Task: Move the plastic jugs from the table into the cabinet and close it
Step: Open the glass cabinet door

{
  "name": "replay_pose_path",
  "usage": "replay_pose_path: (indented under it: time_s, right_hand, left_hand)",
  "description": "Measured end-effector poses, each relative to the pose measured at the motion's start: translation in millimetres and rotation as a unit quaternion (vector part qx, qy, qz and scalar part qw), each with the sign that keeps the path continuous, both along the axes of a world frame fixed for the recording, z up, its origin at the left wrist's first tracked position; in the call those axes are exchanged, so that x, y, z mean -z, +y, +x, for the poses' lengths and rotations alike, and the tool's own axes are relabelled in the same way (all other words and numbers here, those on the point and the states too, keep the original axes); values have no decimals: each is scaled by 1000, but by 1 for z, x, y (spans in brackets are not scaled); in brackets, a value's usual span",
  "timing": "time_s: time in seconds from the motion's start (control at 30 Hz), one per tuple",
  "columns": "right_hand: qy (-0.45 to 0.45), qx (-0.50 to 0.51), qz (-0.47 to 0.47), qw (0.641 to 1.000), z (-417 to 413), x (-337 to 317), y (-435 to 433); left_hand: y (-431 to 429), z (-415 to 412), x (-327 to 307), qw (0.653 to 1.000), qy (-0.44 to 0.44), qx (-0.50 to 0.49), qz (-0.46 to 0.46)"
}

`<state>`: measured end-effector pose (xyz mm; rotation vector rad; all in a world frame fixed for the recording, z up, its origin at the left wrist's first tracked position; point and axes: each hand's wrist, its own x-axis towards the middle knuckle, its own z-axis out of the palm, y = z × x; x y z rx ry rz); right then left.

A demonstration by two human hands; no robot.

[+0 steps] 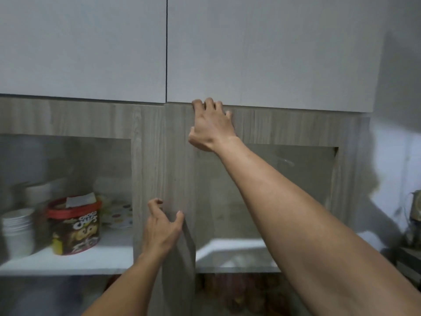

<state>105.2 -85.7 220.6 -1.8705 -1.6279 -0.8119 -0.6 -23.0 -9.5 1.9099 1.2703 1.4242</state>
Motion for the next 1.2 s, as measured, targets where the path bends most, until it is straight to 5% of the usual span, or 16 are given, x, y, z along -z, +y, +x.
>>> replay_pose_path:
  time_s: [0.13,0.73,1.0,1.2]
  right_hand:
    - [-10,21,16,1000,-14,-5,-32]
    - [143,35,20,989,-77,-2,-316]
    - [42,84,43,995,-55,2,-445]
    - [-84,222,25,971,-7,0,-545]
  left_hand:
    - [-24,-24,-1,999,38,27,-22]
    - [-297,-73,1,961,94,209,158]
    - [-386,-39,-6,893,137,316,291]
    - [-472,30,-5,879,123,380,262]
